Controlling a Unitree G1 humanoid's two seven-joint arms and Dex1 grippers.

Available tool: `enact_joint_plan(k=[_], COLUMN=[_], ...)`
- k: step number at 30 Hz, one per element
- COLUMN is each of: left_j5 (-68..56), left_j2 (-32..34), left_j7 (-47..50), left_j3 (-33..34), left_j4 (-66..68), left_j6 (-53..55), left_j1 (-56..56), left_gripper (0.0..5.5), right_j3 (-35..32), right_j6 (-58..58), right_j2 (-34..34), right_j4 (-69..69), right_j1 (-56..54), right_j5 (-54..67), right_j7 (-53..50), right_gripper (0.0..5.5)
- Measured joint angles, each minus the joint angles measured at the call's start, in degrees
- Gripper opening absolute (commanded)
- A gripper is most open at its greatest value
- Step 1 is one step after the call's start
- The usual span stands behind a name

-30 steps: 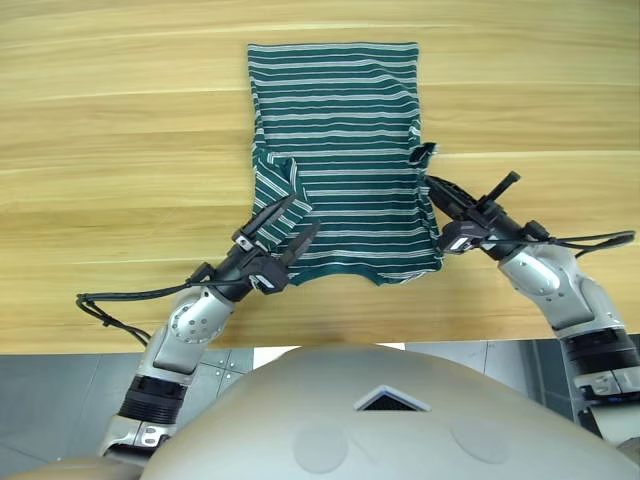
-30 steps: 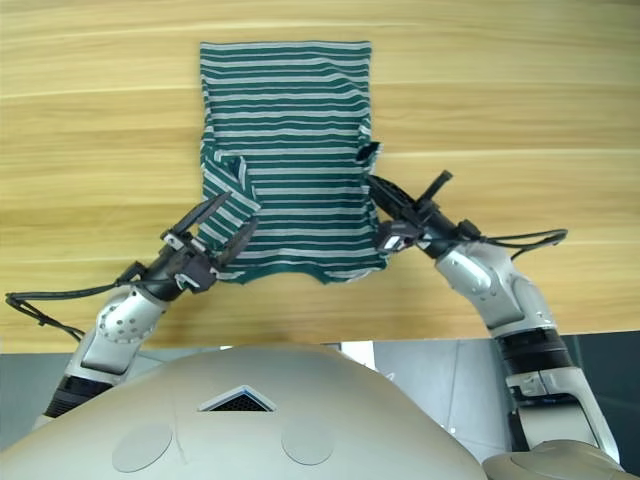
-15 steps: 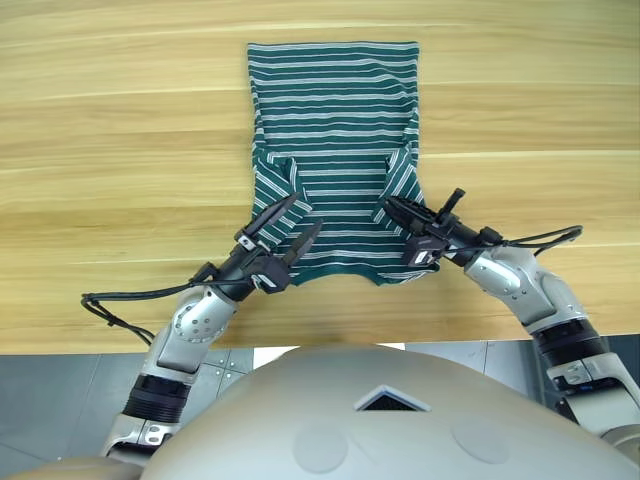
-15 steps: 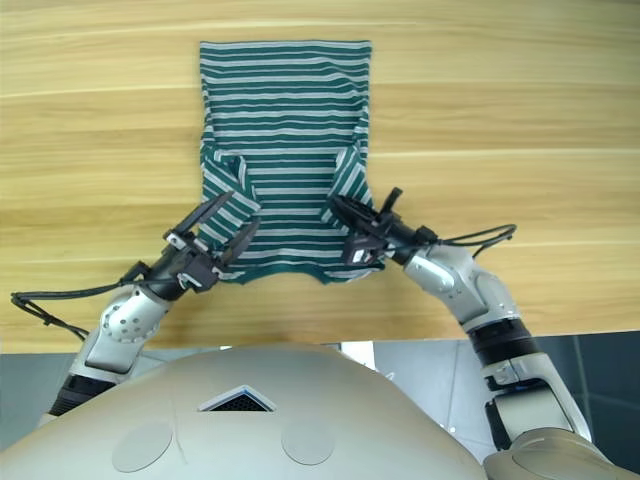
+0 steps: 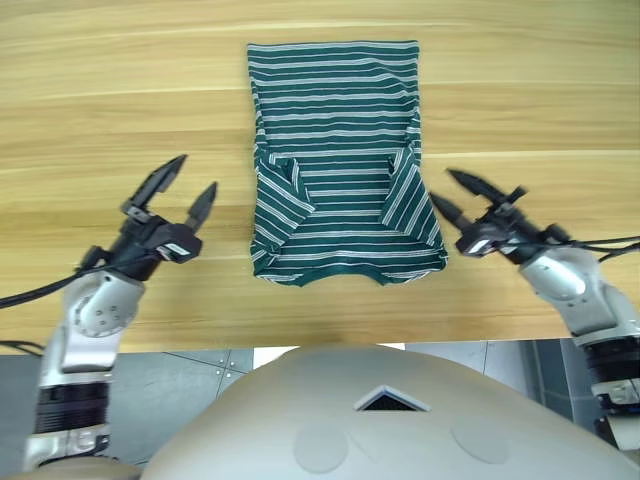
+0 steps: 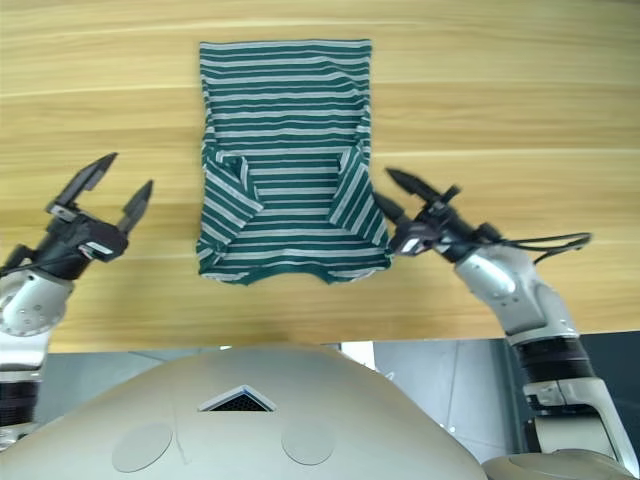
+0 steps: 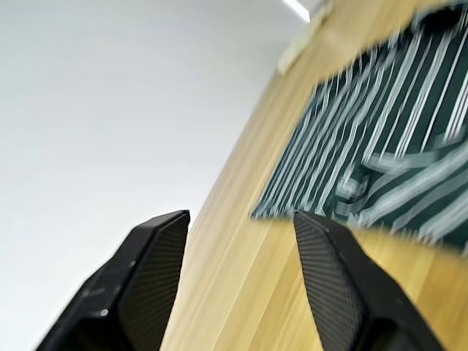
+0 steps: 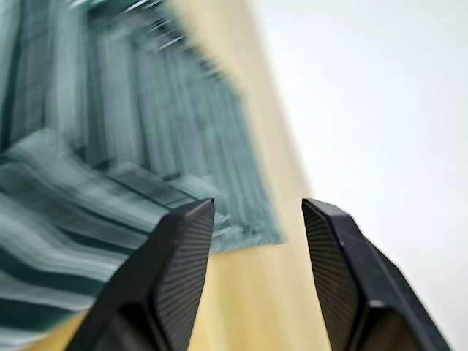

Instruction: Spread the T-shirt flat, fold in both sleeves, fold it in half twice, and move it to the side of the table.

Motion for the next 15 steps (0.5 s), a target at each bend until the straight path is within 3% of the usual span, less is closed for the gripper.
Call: enact_joint_plan(k=[3,8,15], left_j5=[2.1,2.7,-0.5], left_j2=[5.0,7.0,9.4], left_j7=[-3.4,-10.8,-16.0], left_j3=[0.7,-7.6,-17.5], left_j4=[3.1,2.3,2.7], left_j6=[0.6,-0.8,-4.6], left_j1=[2.0,7.4,1.2], left_gripper=[2.64,2.64,2.64], right_j3=[-2.6,-0.1,1.5], right_j6=[1.0,1.1,1.0], right_j2=[-3.4,-3.8,-4.8], right_j4=[3.9,4.8,3.5], right_j1=[3.6,6.8,10.0], right_j5=[-4.2,-8.0,-10.4], right_j7=[1.1,4.8,6.9], right_gripper=[2.19,2.19,2.19])
